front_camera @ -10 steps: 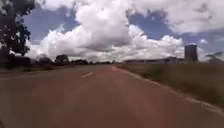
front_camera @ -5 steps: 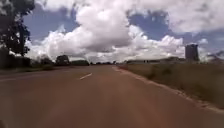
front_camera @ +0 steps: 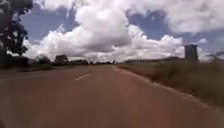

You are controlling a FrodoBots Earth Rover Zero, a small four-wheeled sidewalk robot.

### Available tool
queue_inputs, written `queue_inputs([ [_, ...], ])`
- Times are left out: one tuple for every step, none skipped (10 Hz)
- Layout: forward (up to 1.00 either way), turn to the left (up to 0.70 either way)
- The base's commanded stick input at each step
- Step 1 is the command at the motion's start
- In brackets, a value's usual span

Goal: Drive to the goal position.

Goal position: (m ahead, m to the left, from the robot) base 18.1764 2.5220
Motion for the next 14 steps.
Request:
queue_inputs([
  [1.0,0.0],
  [1.0,0.0],
  [1.0,0.0],
  [1.0,0.0],
  [1.0,0.0],
  [1.0,0.0],
  [1.0,0.0],
  [1.0,0.0],
  [1.0,0.0],
  [1.0,0.0],
  [1.0,0.0],
  [1.0,0.0],
  [1.0,0.0],
  [1.0,0.0],
])
